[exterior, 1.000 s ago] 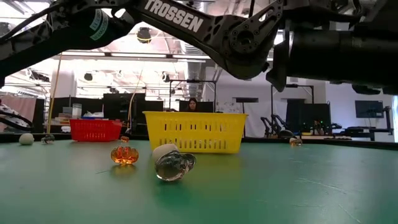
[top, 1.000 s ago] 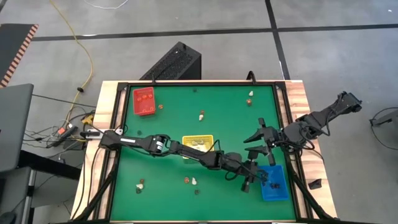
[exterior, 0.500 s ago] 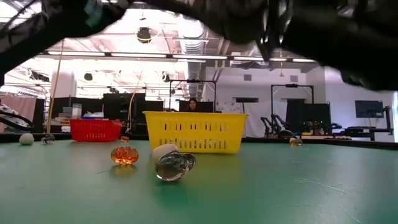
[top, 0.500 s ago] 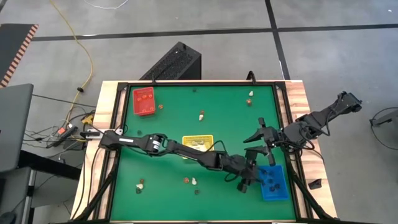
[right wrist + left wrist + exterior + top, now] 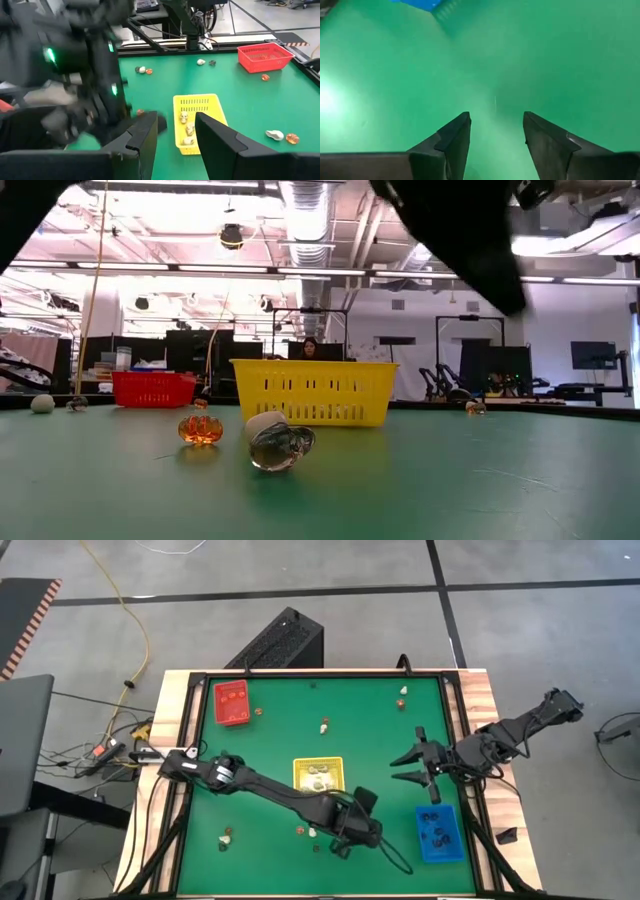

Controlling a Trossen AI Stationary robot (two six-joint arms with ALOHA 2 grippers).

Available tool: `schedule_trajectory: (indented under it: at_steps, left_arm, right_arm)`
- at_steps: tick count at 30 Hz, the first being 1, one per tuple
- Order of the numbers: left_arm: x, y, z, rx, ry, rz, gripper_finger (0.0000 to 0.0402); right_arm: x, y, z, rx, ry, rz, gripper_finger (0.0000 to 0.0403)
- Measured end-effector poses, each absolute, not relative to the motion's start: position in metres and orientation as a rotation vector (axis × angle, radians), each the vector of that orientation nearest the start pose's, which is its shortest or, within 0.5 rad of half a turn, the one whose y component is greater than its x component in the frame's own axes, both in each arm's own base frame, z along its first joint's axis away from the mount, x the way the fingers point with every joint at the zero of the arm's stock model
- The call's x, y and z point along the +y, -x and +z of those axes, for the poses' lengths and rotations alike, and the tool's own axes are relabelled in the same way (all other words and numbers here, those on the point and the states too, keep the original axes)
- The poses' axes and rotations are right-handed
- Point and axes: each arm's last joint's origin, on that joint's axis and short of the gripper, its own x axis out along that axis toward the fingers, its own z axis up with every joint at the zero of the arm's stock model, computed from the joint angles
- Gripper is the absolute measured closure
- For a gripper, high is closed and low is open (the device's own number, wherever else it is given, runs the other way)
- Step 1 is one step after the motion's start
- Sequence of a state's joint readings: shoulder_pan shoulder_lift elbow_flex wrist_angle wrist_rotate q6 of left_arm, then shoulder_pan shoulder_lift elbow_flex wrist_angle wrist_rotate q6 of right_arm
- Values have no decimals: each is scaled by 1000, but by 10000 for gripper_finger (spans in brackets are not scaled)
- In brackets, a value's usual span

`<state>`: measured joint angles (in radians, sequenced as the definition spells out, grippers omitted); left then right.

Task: Sort Halloween decoration
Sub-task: Put the white skull toy into the yellow bin

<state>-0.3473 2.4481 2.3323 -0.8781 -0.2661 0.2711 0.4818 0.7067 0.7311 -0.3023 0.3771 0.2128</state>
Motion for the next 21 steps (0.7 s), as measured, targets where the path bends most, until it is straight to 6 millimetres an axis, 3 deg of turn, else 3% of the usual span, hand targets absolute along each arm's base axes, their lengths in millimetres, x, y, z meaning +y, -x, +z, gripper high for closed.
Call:
schedule_trajectory:
  at_steps: [6, 9, 12, 17, 19, 21]
  left_arm:
    - [-146, -470, 235, 1079, -529, -120, 257]
    - [-129, -440, 264, 1064, -525, -22, 272]
    - [-104, -396, 296, 1017, -475, 105, 282]
    - [-55, -304, 309, 951, -318, 402, 287]
    - [-35, -264, 306, 907, -183, 548, 287]
    - [-17, -228, 290, 895, -3, 645, 287]
  right_arm:
    - [64, -145, 312, 286, -110, 71, 239]
    - [66, -149, 309, 305, -103, 70, 239]
    - [68, -153, 305, 326, -93, 68, 239]
    - [71, -159, 301, 354, -110, 59, 239]
    - [71, -161, 300, 354, -114, 53, 239]
    - [71, -161, 300, 353, -115, 51, 239]
